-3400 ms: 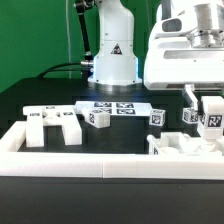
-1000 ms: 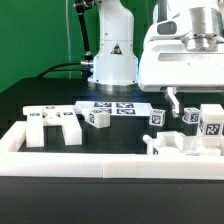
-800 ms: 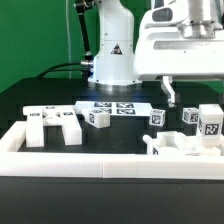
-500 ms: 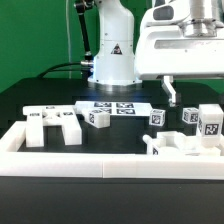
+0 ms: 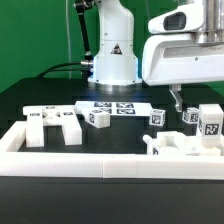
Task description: Assemble chair
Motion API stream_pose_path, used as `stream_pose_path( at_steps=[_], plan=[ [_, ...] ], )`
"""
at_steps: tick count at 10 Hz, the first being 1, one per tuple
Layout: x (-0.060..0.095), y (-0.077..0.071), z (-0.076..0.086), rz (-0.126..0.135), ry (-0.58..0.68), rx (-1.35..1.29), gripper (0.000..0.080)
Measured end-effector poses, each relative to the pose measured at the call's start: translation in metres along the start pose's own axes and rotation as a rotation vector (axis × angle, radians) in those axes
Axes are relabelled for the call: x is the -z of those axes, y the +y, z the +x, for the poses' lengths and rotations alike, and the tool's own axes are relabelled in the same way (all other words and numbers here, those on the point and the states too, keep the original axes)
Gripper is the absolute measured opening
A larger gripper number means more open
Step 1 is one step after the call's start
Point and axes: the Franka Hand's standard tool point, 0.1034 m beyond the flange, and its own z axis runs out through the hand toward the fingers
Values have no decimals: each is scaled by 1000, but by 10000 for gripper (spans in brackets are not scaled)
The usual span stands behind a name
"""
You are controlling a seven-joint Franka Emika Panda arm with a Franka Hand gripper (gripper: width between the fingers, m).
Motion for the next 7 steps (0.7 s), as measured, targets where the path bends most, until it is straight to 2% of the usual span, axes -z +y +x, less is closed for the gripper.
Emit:
stream_pose_path(
  at_steps=[1, 7],
  plan=[
    [-1, 1, 8, 2, -9, -1, 649],
    [-7, 5, 15, 0, -12, -16, 649]
  ],
)
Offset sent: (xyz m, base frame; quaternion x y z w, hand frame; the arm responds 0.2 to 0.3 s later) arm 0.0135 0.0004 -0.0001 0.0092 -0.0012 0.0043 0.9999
